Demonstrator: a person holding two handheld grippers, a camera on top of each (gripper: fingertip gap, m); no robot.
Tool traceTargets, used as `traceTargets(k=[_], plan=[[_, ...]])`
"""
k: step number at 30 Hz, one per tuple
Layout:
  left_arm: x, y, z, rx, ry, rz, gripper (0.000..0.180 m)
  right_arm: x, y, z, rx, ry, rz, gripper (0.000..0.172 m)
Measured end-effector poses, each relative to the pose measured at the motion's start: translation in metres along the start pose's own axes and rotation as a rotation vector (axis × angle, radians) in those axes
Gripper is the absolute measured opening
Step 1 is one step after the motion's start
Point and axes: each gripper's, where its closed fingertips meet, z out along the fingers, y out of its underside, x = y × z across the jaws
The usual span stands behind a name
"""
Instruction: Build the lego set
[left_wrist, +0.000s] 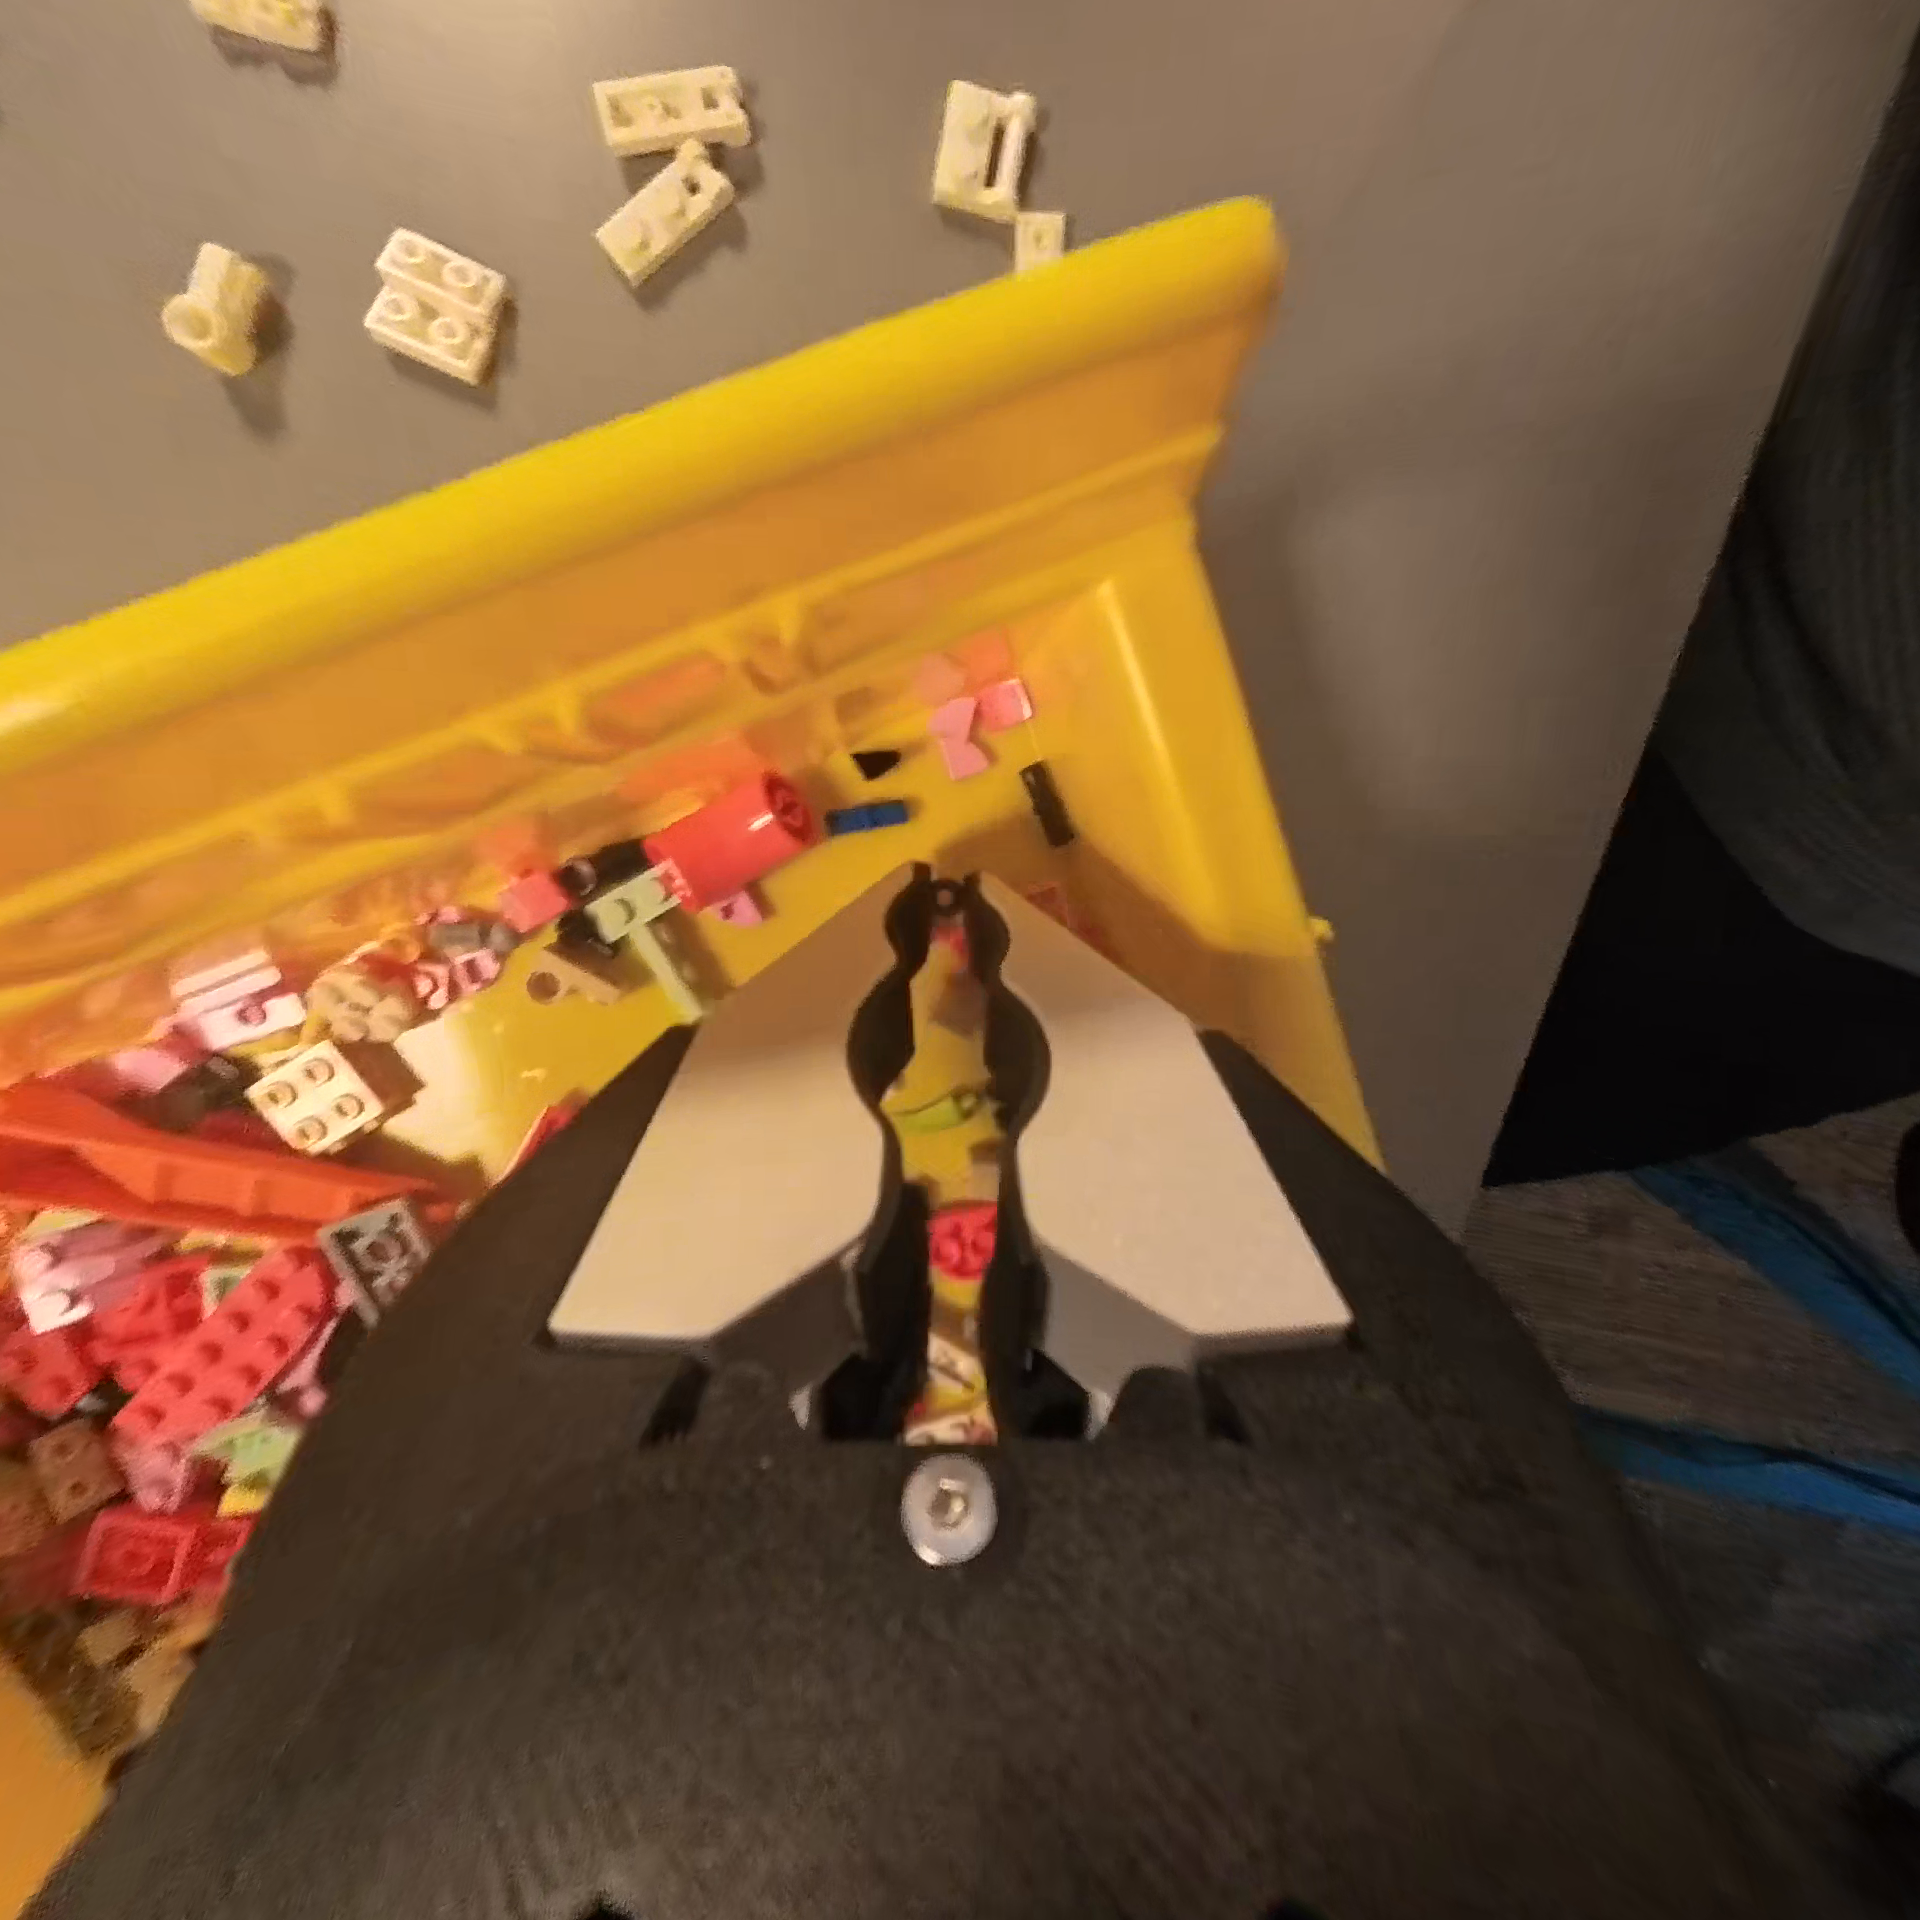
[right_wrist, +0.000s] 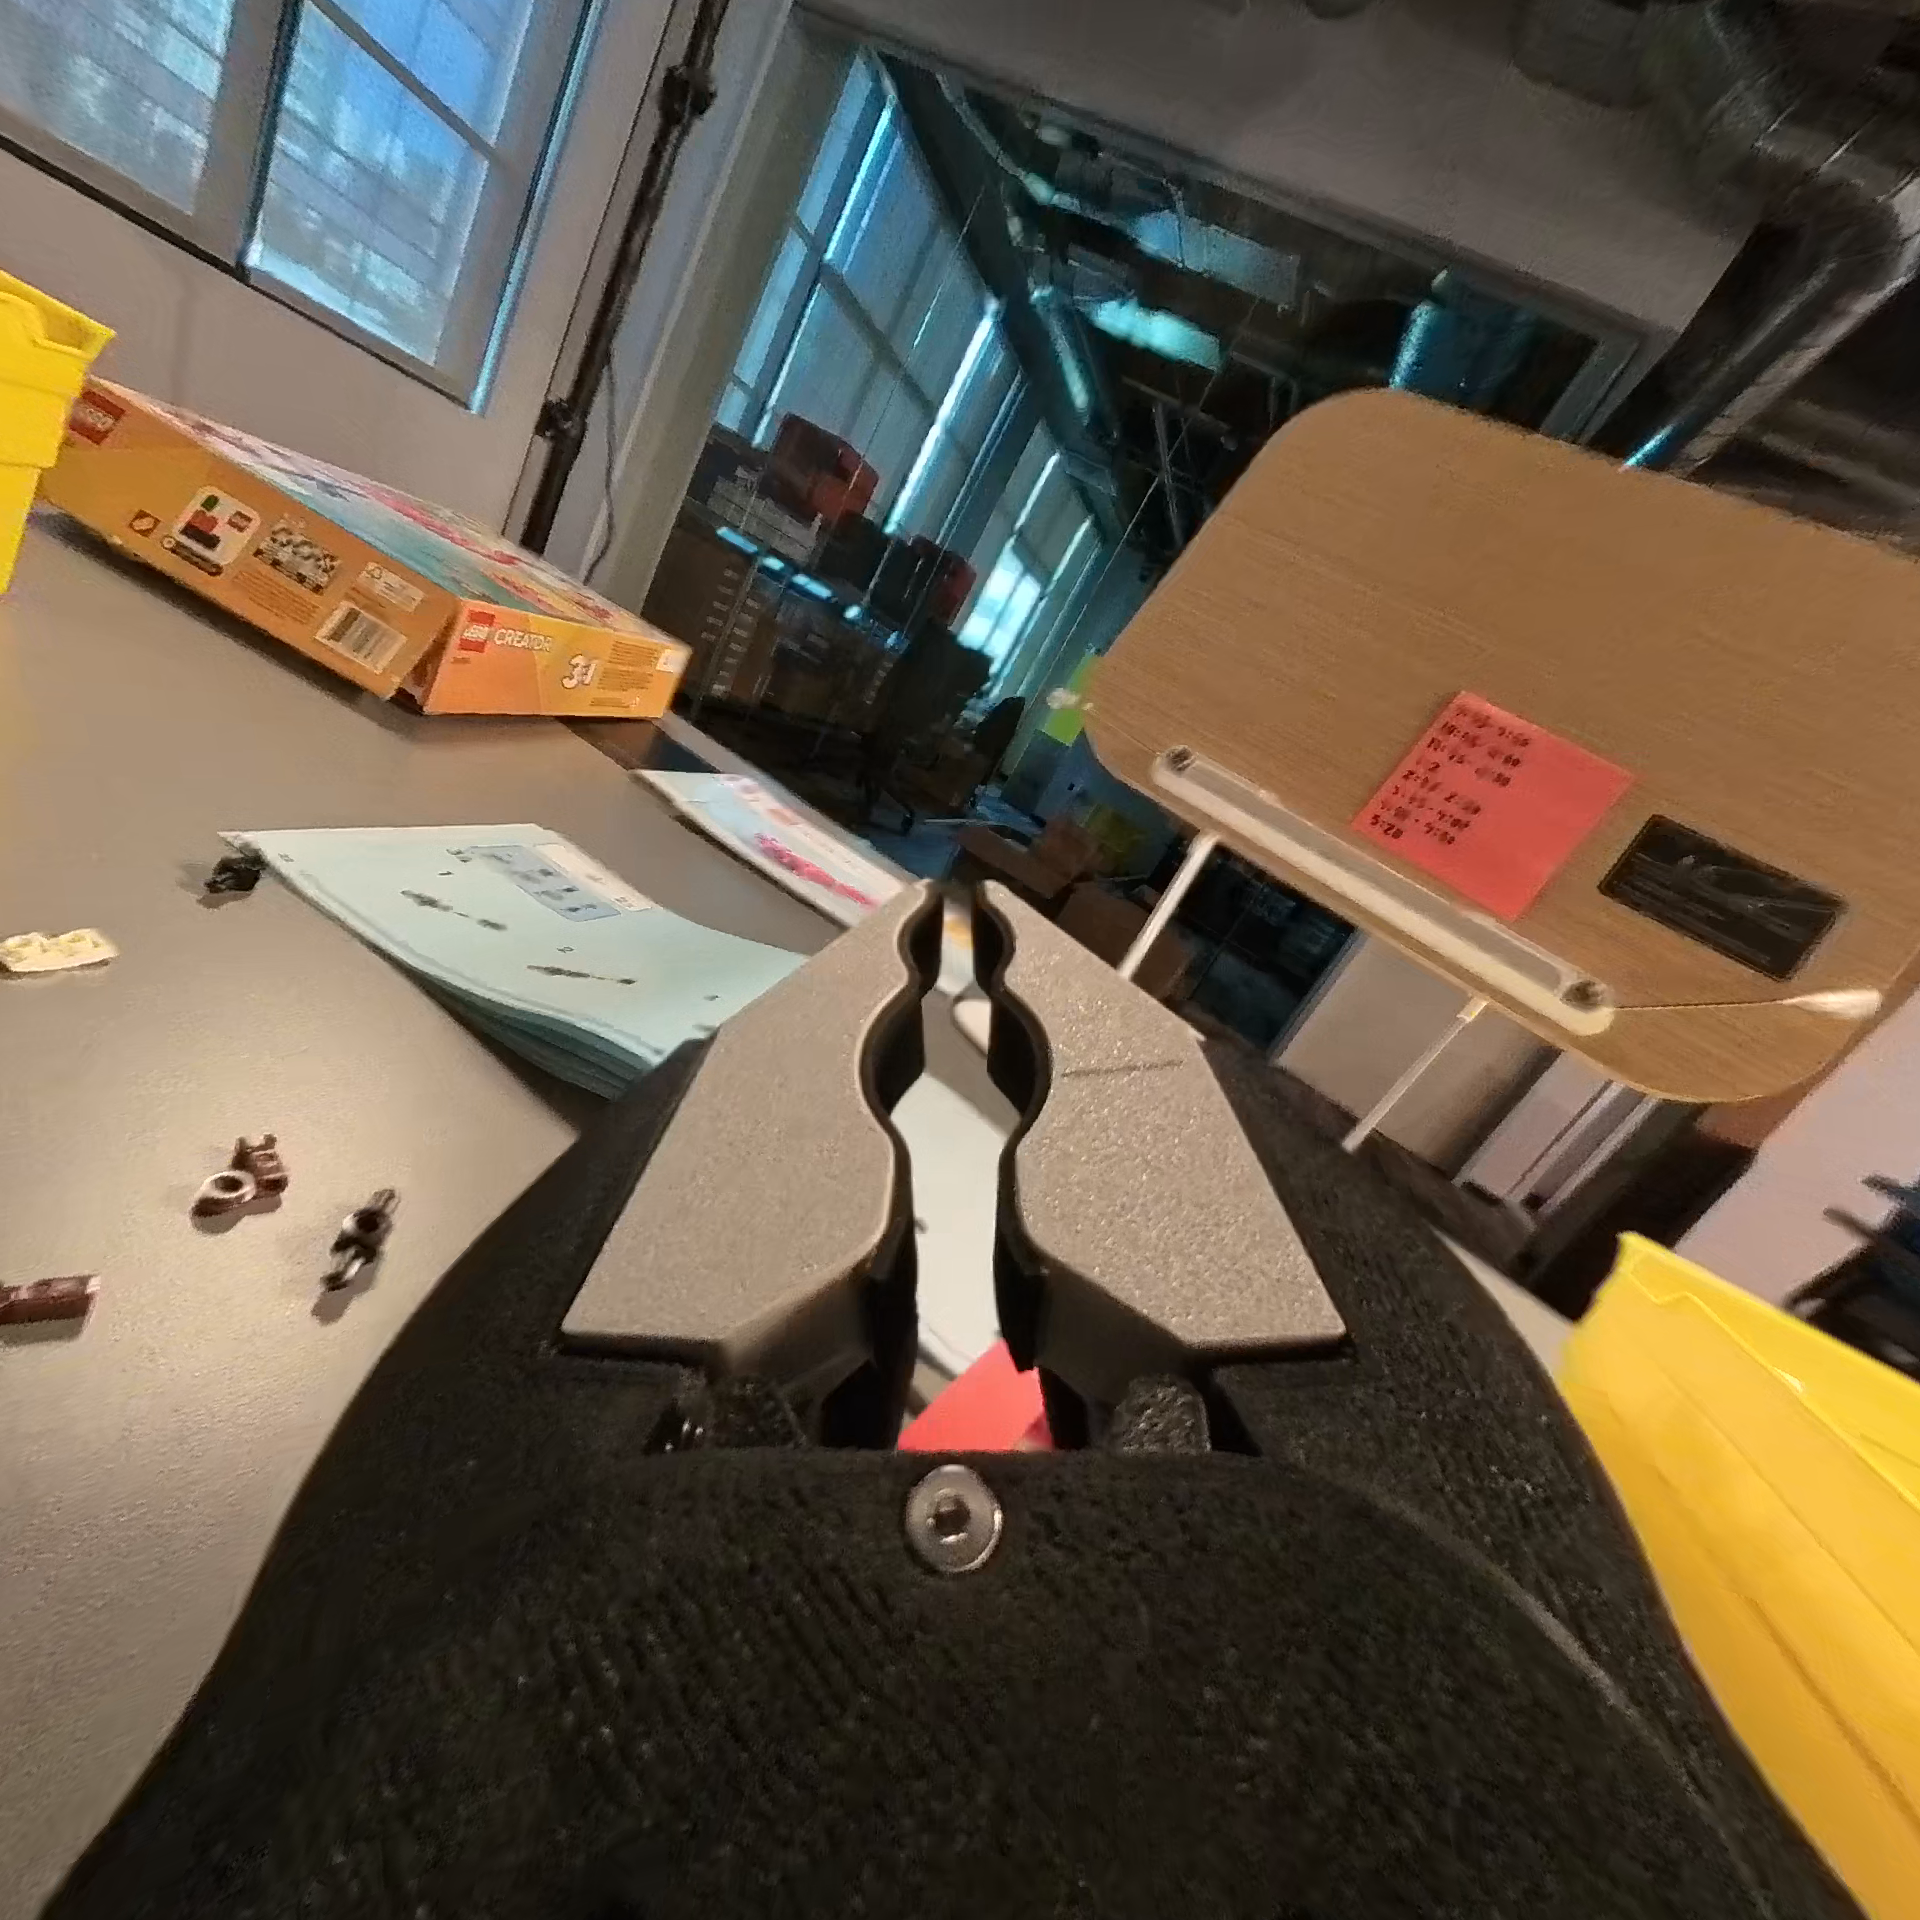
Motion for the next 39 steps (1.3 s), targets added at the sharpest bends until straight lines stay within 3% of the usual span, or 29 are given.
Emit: traceTargets(k=[3, 8, 11, 14, 17, 21, 25, 34, 39], plan=[[-0.015, -0.011, -0.022, 0.073, -0.1, -0.039, 0.005, 0.0, -0.007, -0.003, 0.025, 0.031, -0.059, 0.0], [-0.068, -0.062, -0.091, 0.179, -0.457, -0.211, 0.005, -0.006, -0.009, -0.001, 0.034, 0.005, -0.062, 0.001], [-0.072, -0.112, -0.105, 0.271, -0.444, -0.292, 0.005, 0.0, -0.008, -0.002, 0.034, 0.027, -0.036, 0.002], [-0.07, -0.151, -0.091, 0.264, -0.411, -0.296, 0.005, -0.001, -0.011, -0.003, 0.05, 0.021, -0.038, 0.001], [-0.052, -0.181, -0.045, 0.212, -0.265, -0.318, 0.005, 0.002, -0.015, -0.005, 0.07, 0.018, -0.007, 0.001], [-0.047, -0.189, 0.015, 0.09, -0.233, -0.331, 0.005, 0.007, -0.013, -0.006, 0.075, 0.018, 0.059, 0.002], [-0.049, -0.185, 0.051, 0.051, -0.216, -0.388, 0.005, 0.011, -0.013, -0.007, 0.075, 0.026, 0.079, 0.002], [-0.053, -0.176, 0.076, -0.009, -0.175, -0.523, 0.011, 0.013, -0.014, -0.007, 0.077, 0.028, 0.102, 0.002], [-0.06, -0.189, 0.064, 0.104, -0.145, -0.621, 0.028, 0.012, -0.015, -0.007, 0.082, 0.027, 0.102, 0.001]])
